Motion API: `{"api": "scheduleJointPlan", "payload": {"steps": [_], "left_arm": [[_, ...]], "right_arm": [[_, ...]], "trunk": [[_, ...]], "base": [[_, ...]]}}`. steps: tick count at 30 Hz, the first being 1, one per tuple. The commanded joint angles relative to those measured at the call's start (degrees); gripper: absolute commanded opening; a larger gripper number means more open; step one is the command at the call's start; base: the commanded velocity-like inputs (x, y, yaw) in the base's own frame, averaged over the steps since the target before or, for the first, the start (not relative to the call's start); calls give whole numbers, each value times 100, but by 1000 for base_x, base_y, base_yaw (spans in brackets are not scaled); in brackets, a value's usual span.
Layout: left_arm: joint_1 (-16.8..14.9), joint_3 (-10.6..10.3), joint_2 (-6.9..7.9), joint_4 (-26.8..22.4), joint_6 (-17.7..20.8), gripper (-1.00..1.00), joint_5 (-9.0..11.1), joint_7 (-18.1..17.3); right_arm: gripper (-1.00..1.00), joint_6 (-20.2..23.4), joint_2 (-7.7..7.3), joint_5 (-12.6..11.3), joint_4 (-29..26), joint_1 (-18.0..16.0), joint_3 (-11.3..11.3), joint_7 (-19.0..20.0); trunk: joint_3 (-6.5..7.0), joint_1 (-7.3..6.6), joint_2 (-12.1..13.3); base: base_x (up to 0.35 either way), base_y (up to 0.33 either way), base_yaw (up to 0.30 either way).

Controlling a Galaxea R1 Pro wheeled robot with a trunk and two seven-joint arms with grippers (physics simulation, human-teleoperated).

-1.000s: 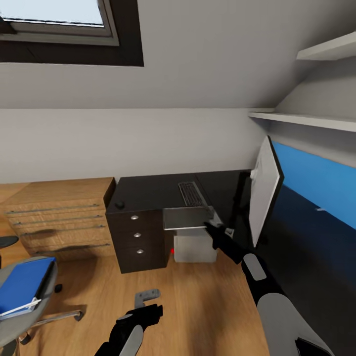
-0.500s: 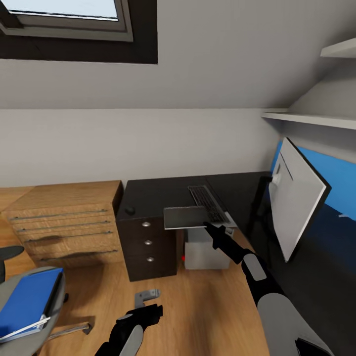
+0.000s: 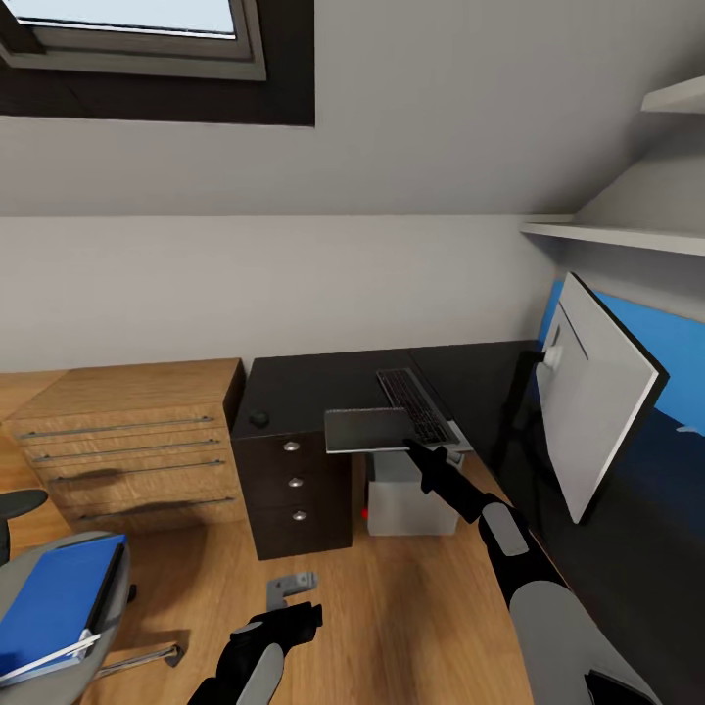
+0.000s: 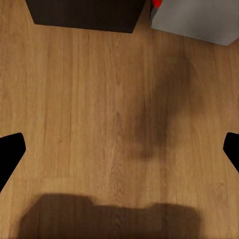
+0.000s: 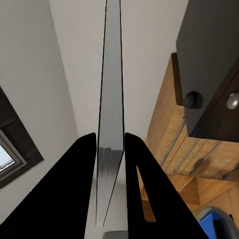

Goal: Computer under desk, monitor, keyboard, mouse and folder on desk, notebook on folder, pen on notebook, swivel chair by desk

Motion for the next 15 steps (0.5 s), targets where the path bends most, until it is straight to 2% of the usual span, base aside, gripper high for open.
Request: {"api": "scheduleJointPlan", "payload": {"steps": [1,12,15], "left_arm": [[-4,-10,2,-8,7,100,60,57],[-4,-10,1,-8,7,100,63,50],[-4,-10,1,-8,7,100,61,49]], "right_arm": [[-100,37,8,-20,1,-5,-32,14],[-100,43,4,-161,-10,-4,-32,12],[-100,46,-2,-287,-10,-4,-39,9]], "trunk": [[-6,0,-4],[-6,0,-4],[-6,0,-4]], "base": [[2,2,0],[0,0,0],[0,0,0]]}}
